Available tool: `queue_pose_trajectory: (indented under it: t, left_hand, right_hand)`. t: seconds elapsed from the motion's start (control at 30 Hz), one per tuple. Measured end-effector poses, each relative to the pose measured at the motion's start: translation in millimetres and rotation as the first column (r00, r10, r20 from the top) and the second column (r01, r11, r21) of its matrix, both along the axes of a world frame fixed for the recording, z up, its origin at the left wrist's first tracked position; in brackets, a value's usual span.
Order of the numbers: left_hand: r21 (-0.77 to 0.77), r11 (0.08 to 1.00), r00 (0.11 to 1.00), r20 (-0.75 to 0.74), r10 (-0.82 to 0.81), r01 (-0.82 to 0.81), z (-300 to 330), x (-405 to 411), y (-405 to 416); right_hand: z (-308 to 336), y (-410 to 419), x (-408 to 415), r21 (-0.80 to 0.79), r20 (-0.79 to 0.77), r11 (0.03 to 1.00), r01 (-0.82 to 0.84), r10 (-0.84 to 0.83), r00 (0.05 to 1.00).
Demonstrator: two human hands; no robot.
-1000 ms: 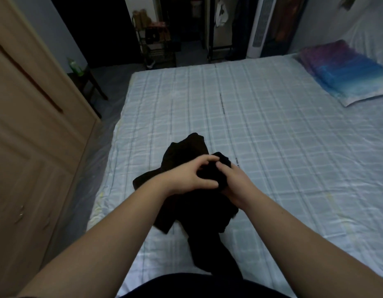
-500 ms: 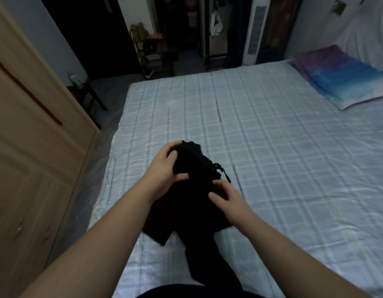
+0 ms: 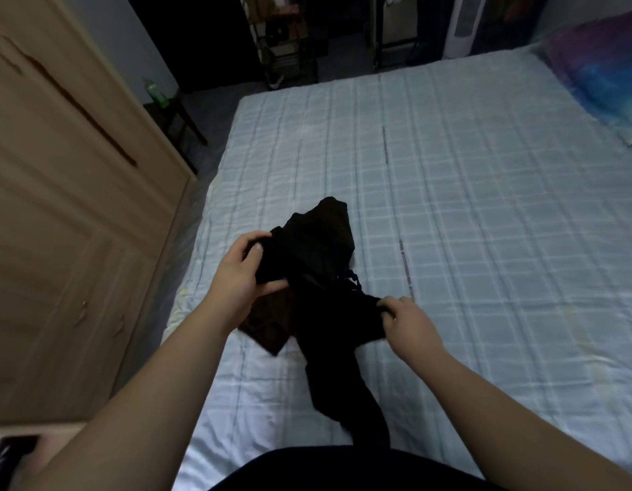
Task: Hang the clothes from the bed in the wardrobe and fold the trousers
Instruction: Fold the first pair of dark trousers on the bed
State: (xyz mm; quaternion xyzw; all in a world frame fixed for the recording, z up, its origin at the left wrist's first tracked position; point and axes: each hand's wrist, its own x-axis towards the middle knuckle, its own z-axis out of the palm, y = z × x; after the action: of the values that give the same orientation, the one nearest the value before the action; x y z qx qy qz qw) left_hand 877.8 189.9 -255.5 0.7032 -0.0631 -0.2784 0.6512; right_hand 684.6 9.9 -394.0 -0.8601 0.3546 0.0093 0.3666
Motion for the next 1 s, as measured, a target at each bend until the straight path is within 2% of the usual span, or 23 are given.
queue_pose_trajectory:
  t: [0.07, 0.13, 0.23, 0.3, 0.37, 0.47, 0.53, 0.67, 0.83, 0.93, 1.0]
  left_hand:
    - [0.219, 0.976, 0.988, 0.154, -0.018, -0.016, -8, -4, 12]
    - [0.423, 0.906, 0.968, 0.237, -0.085, -0.023, -15, -8, 26]
    - [0.566, 0.822, 0.955, 0.27, -0.119, -0.058, -22, -13, 46]
    - [0.549, 0.831, 0.954, 0.289, -0.086, -0.092, -26, -17, 57]
    - [0.451, 0.885, 0.967, 0.254, -0.001, -0.117, -32, -21, 68]
    - [0.249, 0.956, 0.987, 0.072, 0.143, -0.157, -39, -26, 78]
    - [0.153, 0.966, 0.977, -0.017, 0.214, -0.209, -41, -29, 83]
    - [0.099, 0.942, 0.947, 0.04, 0.318, -0.321, -44, -23, 103]
    - [0.138, 0.963, 0.973, 0.032, 0.228, -0.23, -50, -26, 128]
    - [0.219, 0.973, 0.994, 0.093, 0.055, -0.074, -54, -30, 144]
    - [0.218, 0.976, 0.997, 0.072, -0.021, 0.005, -53, -31, 156]
  right_hand:
    - [-4, -2, -3, 0.081, 0.131, 0.994, 0.071, -0.081, 0.988]
    - [-4, -8, -10, 0.093, 0.173, 0.982, 0.162, -0.176, 0.969]
    - [-9, -16, -20, 0.102, 0.198, 0.983, 0.151, -0.168, 0.966]
    - [-8, -15, -23, 0.129, 0.241, 0.99, 0.054, -0.084, 0.967]
    - [-5, -9, -21, 0.188, 0.278, 0.982, 0.02, -0.072, 0.958]
    - [2, 0, -12, 0.249, 0.272, 0.962, 0.109, -0.177, 0.946]
    - [4, 6, -10, 0.238, 0.258, 0.965, 0.11, -0.172, 0.951]
    - [16, 15, -17, 0.269, 0.345, 0.956, 0.12, -0.212, 0.914]
    - [40, 26, -26, 0.183, 0.401, 0.973, 0.143, -0.207, 0.892]
    - [58, 34, -36, 0.132, 0.408, 0.98, 0.151, -0.193, 0.892]
    - [68, 41, -42, 0.162, 0.431, 0.972, 0.172, -0.227, 0.874]
